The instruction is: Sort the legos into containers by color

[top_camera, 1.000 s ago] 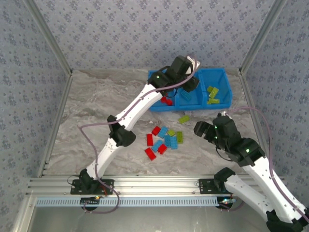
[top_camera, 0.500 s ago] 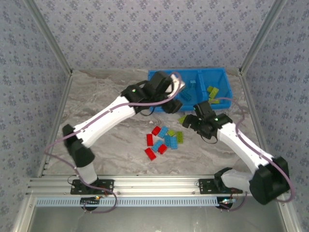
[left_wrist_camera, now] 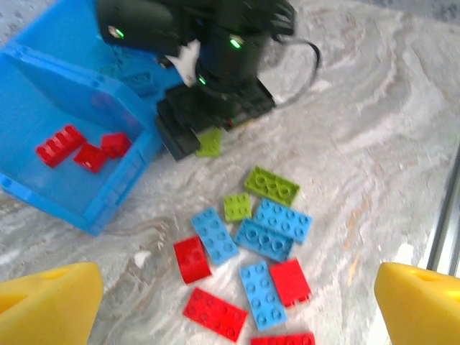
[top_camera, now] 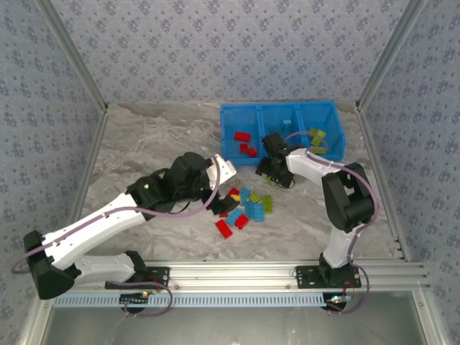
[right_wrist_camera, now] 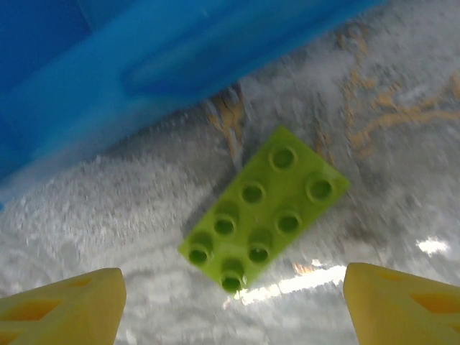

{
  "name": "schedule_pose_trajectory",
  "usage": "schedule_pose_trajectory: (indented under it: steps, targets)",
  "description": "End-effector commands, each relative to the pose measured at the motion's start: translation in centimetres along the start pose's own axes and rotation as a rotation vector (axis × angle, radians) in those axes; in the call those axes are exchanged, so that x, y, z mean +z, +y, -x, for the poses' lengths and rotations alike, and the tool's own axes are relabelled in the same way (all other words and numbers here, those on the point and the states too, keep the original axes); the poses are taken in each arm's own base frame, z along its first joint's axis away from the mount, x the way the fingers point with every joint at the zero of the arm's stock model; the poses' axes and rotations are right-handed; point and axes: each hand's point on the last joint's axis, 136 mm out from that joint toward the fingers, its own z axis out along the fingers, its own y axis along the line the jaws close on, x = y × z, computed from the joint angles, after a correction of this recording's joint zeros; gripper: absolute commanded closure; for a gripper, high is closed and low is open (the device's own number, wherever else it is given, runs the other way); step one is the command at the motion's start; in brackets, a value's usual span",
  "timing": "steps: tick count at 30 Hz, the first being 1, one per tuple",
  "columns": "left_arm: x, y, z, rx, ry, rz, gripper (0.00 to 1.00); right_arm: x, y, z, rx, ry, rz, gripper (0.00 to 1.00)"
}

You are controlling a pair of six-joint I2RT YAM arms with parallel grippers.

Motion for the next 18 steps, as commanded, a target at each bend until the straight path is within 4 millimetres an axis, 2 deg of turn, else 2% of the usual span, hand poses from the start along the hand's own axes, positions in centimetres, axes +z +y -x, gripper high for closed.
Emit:
schedule_pose_trajectory:
  steps: [1,5,10,14,18]
  targets:
    - [-1.1,-1.5,-0.3,0.081,-0.051,-0.071,0.01,0.4,0.1,1.6,0.025,-0.041,-0.033,0.22]
    - [-1.6,-2.6,-1.4,0.122,-0.077,-0.120,0.01,1.5,-0.6,1.2,0.032,-0.035,-0.072,0.33]
    - [-1.6,-2.7,-1.6,0.136,-0.096,-0.119,0.01,2.3,-1.8,0.7,0.032,-0.033,-0.112,0.47]
    - [-1.3,-2.6,-1.7,0.142,-0.088,-0.116,0.01,2.3,-2.3,0.2,0.033,-0.025,-0.124,0.48]
    - [-1.1,-2.6,-1.8,0.144,-0.085,-0.116,0.01,2.6,-4.1,-1.4,0.035,0.002,-0.161,0.46]
